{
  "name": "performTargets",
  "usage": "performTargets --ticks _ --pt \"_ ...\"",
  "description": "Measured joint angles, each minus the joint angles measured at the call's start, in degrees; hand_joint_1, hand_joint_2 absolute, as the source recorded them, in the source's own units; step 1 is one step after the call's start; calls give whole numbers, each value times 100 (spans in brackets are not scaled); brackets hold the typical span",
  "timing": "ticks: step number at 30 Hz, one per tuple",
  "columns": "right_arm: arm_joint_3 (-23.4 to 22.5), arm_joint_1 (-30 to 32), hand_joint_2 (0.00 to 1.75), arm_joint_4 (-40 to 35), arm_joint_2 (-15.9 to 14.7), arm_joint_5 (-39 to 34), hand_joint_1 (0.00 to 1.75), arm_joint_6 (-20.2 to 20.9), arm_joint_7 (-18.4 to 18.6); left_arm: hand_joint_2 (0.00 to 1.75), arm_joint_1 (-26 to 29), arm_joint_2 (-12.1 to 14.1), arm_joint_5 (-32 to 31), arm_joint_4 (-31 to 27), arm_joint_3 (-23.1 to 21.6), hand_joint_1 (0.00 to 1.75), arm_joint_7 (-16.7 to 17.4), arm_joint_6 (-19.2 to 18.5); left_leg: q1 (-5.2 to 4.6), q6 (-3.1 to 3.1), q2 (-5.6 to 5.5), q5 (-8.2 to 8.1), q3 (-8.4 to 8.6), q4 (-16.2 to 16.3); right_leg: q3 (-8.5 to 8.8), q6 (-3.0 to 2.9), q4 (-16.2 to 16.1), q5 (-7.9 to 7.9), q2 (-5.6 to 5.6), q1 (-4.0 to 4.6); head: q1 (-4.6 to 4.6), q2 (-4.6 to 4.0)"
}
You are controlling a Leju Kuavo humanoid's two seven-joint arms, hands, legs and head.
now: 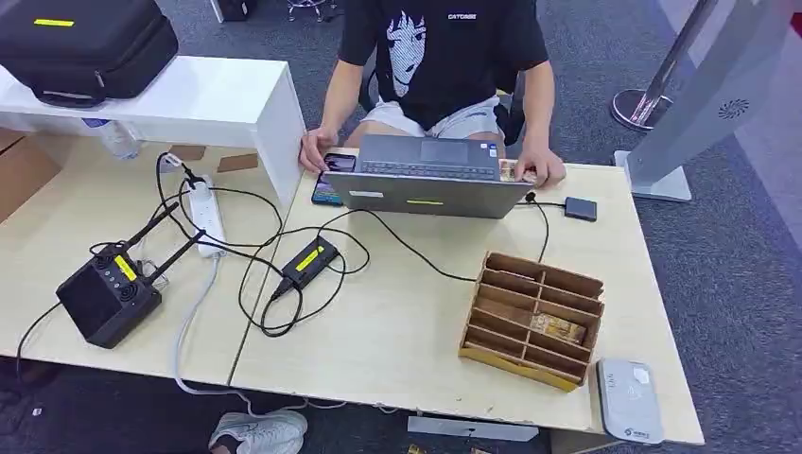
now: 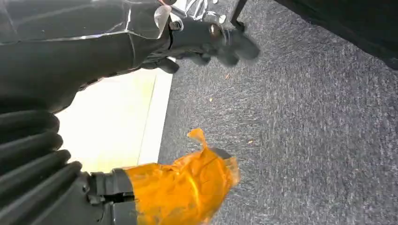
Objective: Pass the card to the sensor for recognition and then transmit it.
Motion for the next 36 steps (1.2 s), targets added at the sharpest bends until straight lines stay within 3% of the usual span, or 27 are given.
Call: performTargets --ticks 1,2,5,6,7,8,9,10,11,21,24,25,31,32,33,36 --pt "0 -1 175 0 0 7 0 2 9 175 0 0 -2 0 0 0 0 -7 0 0 0 0 0 0 0 0 0 0 0 0 0 0" --pt "0 -2 175 0 0 9 0 2 13 0 0 2 -4 0 0 0 0 -9 0 0 0 0 0 0 0 0 0 0 0 0 0 0" --pt "0 -1 175 0 0 20 0 4 13 0 0 2 -9 0 0 0 -22 -11 0 0 0 0 0 0 0 0 0 0 0 0 0 0" --pt "0 -1 175 0 2 20 0 4 13 175 0 2 -9 2 0 0 -37 -13 0 0 0 0 0 0 0 0 0 0 0 0 0 0" --pt "0 -1 175 0 2 20 0 7 13 175 0 2 -7 2 0 3 -72 -33 0 0 0 0 0 0 0 0 0 0 0 0 0 0" --pt "0 -1 175 0 2 22 5 13 13 175 0 4 -2 2 0 49 -85 -59 0 0 0 0 0 0 0 0 0 0 0 0 0 0" --pt "0 -1 175 0 2 22 26 22 13 175 0 4 4 2 0 127 -89 -74 0 0 0 0 0 0 0 0 0 0 0 0 0 0" --pt "0 -1 175 0 2 28 40 33 11 175 0 9 15 2 0 143 -89 -92 0 0 0 0 0 0 0 0 0 0 0 0 0 0" --pt "0 -1 175 0 2 44 47 57 7 175 0 9 26 2 0 143 -89 -112 0 0 0 0 0 0 0 0 0 0 0 0 0 0" --pt "0 -2 175 0 2 79 47 96 -11 175 0 11 42 2 0 143 -79 -114 0 0 0 0 0 0 0 0 0 0 0 0 0 0" --pt "0 -2 175 0 0 79 56 96 -11 175 0 11 42 2 0 154 -78 -114 0 0 0 0 0 0 0 0 0 0 0 0 0 0" --pt "0 -1 175 0 0 79 87 98 -13 175 0 11 42 2 0 157 -79 -114 0 0 0 0 0 0 0 0 0 0 0 0 0 0" --pt "0 -1 175 0 2 79 94 101 -13 175 0 11 44 2 0 154 -79 -114 0 0 0 0 0 0 0 0 0 0 0 0 0 0" --pt "0 -1 175 0 2 79 79 109 -33 175 0 11 42 2 0 155 -87 -113 0 0 0 0 0 0 0 0 0 0 0 0 0 0" --pt "0 -1 175 0 2 79 75 116 -39 175 0 11 44 2 0 157 -87 -114 0 0 0 0 0 0 0 0 0 0 0 0 0 0" --pt "-2 -1 175 0 2 81 96 116 -52 175 0 9 44 2 0 152 -87 -111 0 0 0 0 0 0 0 0 0 0 0 0 0 0"
